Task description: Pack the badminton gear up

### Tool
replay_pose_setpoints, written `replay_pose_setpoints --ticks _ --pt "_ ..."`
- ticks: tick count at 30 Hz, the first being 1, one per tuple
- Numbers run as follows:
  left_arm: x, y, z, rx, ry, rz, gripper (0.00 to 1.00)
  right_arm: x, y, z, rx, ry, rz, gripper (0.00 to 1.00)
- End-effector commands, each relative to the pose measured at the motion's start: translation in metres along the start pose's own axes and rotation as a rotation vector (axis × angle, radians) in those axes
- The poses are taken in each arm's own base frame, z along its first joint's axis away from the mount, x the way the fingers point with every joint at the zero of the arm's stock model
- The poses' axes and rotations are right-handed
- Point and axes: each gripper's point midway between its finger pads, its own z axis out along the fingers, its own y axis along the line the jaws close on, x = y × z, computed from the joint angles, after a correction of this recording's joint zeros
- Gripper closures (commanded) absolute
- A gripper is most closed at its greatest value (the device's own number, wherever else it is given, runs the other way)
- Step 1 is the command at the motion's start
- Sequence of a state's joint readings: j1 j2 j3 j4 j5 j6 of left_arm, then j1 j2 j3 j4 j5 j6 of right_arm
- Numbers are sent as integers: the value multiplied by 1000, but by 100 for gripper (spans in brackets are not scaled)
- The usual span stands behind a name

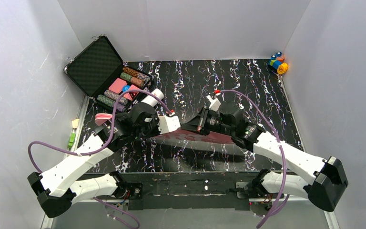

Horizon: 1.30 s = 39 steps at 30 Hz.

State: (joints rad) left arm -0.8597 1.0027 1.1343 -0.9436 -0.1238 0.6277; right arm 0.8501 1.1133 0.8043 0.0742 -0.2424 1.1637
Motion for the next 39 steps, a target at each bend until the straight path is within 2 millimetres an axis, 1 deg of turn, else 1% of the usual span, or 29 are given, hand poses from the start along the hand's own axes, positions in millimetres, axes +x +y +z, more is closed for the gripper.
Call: replay_pose_setpoints --ticks 1,6,10,12,14,18,20,22,23,26,27,29,31,32,33,36,39 --pt "-35 18 -20 -66 -163 -26 100 -17 2 -20 23 -60 -65 99" --pt "-34 17 -21 -65 -162 -23 100 -23 -24 -50 102 -89 -108 99" --pt "-34 17 -21 -61 -163 -23 100 -33 -37 -77 166 -111 -148 99" --pt "-34 17 -20 -61 -162 -22 100 -33 -47 -89 225 -103 -175 99" --pt "-33 16 -20 -60 -160 -21 100 -36 -53 -101 269 -105 -201 99" --pt "-32 15 -19 -61 -157 -21 100 -42 -56 -121 345 -128 -260 99" --pt "-31 14 -18 -57 -155 -25 100 -44 -52 -127 352 -139 -284 99" --pt "-32 11 -17 -44 -160 -39 100 -44 -45 -128 332 -139 -297 99" --pt "-33 8 -16 -29 -168 -51 94 -44 -40 -128 312 -135 -299 99" --pt "-42 -8 -14 59 -209 -106 55 -42 -27 -123 249 -118 -296 99" --pt "-46 -15 -14 97 -229 -122 46 -41 -23 -122 229 -113 -295 99" --pt "-59 -24 -16 154 -283 -151 38 -39 -17 -121 200 -101 -294 99" --pt "-77 -27 -20 194 -364 -161 26 -38 -11 -122 178 -97 -300 99" --pt "-110 -26 -22 247 -464 -164 16 -38 -2 -127 156 -105 -310 99" --pt "-121 -25 -21 270 -481 -163 15 -37 1 -129 150 -104 -314 99" --pt "-149 -27 -10 352 -492 -179 14 -37 10 -133 132 -107 -317 99" --pt "-172 -41 0 427 -501 -159 12 -36 18 -136 118 -108 -318 99"
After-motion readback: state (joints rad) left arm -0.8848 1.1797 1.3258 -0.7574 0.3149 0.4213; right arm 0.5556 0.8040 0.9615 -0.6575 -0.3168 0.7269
